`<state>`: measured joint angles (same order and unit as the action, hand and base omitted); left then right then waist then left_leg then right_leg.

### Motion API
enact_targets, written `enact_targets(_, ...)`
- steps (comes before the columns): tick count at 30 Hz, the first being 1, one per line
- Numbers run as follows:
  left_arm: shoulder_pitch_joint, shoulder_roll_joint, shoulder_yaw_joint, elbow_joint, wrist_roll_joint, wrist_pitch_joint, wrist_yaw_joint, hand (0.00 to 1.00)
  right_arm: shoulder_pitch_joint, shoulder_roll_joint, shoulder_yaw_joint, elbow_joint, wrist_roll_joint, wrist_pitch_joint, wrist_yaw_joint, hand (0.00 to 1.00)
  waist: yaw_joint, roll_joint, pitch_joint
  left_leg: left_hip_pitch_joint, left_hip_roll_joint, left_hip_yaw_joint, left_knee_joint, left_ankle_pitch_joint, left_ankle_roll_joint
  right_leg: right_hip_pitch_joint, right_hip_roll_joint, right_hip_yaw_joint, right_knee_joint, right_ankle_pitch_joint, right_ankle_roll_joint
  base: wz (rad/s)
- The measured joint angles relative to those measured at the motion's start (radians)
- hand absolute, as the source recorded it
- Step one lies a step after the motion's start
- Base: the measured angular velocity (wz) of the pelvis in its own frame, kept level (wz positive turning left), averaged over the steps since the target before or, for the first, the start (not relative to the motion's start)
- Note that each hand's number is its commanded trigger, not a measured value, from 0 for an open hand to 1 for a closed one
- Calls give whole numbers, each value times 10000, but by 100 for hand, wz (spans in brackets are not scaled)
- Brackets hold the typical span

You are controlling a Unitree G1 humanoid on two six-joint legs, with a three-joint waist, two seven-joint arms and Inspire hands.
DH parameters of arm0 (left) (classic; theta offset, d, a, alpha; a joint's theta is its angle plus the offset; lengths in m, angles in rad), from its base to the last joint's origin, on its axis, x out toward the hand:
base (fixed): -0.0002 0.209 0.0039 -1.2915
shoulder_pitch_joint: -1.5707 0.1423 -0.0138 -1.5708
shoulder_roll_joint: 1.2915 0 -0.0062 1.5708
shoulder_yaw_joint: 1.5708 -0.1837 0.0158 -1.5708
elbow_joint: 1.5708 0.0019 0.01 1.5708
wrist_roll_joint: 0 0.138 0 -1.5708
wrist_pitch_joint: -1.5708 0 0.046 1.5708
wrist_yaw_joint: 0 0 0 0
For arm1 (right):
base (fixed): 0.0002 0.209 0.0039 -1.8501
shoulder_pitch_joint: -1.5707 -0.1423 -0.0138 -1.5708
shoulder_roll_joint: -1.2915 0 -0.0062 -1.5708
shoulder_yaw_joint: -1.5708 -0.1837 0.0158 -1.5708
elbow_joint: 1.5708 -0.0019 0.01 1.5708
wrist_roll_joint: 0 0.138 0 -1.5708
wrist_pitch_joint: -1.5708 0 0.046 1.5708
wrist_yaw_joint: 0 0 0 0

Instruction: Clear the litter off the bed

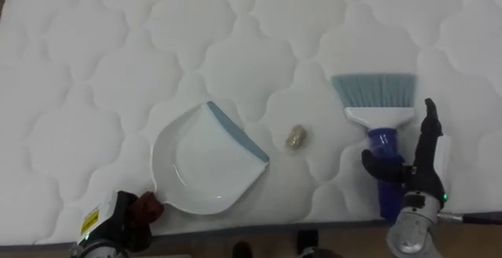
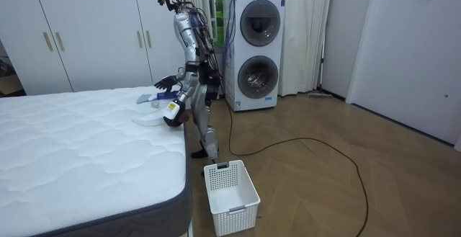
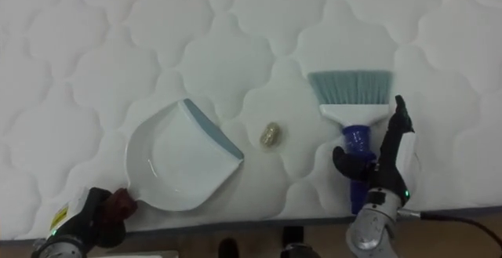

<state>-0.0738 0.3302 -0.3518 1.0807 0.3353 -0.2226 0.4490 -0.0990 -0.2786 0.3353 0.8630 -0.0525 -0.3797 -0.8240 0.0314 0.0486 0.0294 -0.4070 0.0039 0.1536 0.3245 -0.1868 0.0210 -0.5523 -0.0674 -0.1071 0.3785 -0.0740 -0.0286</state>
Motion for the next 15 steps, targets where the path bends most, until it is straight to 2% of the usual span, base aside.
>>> enact_targets(15, -1, 15, -79, 3, -295, 34, -261, 100, 7, 11, 161, 1194, 315, 112, 1233, 0, -5, 22, 2, 21, -8, 0, -136, 18, 22, -9, 7, -21, -58, -5, 9, 0)
